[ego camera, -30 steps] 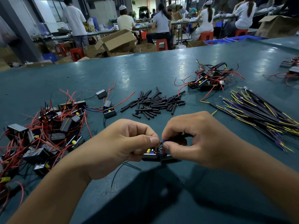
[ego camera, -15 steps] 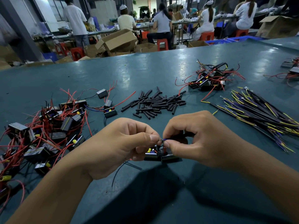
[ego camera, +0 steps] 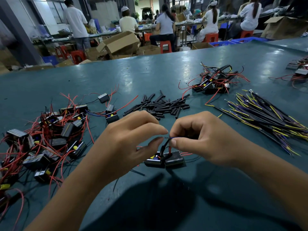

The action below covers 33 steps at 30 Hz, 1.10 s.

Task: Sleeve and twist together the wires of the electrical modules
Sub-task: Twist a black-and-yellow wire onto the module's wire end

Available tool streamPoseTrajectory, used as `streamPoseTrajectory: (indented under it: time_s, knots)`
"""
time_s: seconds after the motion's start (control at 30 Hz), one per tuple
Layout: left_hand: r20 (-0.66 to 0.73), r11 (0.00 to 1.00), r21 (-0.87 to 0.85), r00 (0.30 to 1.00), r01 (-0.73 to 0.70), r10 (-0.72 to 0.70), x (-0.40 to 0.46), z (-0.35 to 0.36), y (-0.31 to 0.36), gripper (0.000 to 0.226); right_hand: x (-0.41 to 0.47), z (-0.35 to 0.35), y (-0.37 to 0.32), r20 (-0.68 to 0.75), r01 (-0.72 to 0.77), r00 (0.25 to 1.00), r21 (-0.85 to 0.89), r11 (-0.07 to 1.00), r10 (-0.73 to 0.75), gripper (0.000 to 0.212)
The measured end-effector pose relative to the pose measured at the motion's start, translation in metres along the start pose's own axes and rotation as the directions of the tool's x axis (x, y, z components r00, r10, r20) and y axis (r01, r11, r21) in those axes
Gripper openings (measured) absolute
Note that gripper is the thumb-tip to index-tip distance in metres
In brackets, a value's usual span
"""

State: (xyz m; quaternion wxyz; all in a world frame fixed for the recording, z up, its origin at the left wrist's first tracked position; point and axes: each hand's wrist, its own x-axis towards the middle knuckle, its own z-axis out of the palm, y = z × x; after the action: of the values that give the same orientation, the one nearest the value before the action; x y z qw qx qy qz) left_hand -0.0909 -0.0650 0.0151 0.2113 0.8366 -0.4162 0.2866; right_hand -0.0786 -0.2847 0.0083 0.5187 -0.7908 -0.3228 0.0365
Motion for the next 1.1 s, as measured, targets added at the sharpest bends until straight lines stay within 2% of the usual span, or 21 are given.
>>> streamPoseTrajectory:
  time_s: [0.2,0.33,0.53,0.77,0.83,1.0,1.1]
  knots:
    - [-0.031,0.998,0.056,0.999,-0.029,0.031,-0.0005,0.0011,-0.0017,0.01,0.001,-0.0024,0.0008,0.029,-0.018,0.999,0.035,0.999,0.017,0.011]
    - [-0.038,0.997,0.075,0.999,-0.022,0.025,0.0008,0.0024,-0.0028,0.016,0.002,-0.0007,0.003,0.012,-0.032,0.999,0.066,0.997,0.031,0.011]
    - [-0.018,0.996,0.088,1.0,-0.013,0.015,0.0013,0.0043,0.0005,0.015,0.0025,0.0005,0.0046,-0.033,0.005,0.999,0.006,1.0,-0.005,0.01]
    - [-0.012,0.973,0.21,0.995,-0.098,0.103,0.0021,0.0065,0.0011,0.014,0.0024,0.0014,0.0058,-0.014,0.03,0.999,0.01,1.0,-0.03,0.01]
    - [-0.006,0.986,0.16,0.998,-0.055,0.057,0.0008,0.0078,0.001,0.011,0.0025,0.002,0.0061,-0.012,0.034,0.999,0.002,0.999,-0.034,0.011]
    - [0.054,0.979,-0.15,0.99,0.136,-0.129,0.0006,0.0089,0.0026,0.003,0.0011,0.0017,0.004,-0.026,0.082,0.996,-0.077,0.994,-0.084,0.008]
    - [0.109,0.957,-0.205,0.977,0.204,-0.184,0.0006,0.0059,0.0003,0.004,0.0006,0.0017,0.0035,-0.038,0.094,0.994,-0.111,0.989,-0.099,0.008]
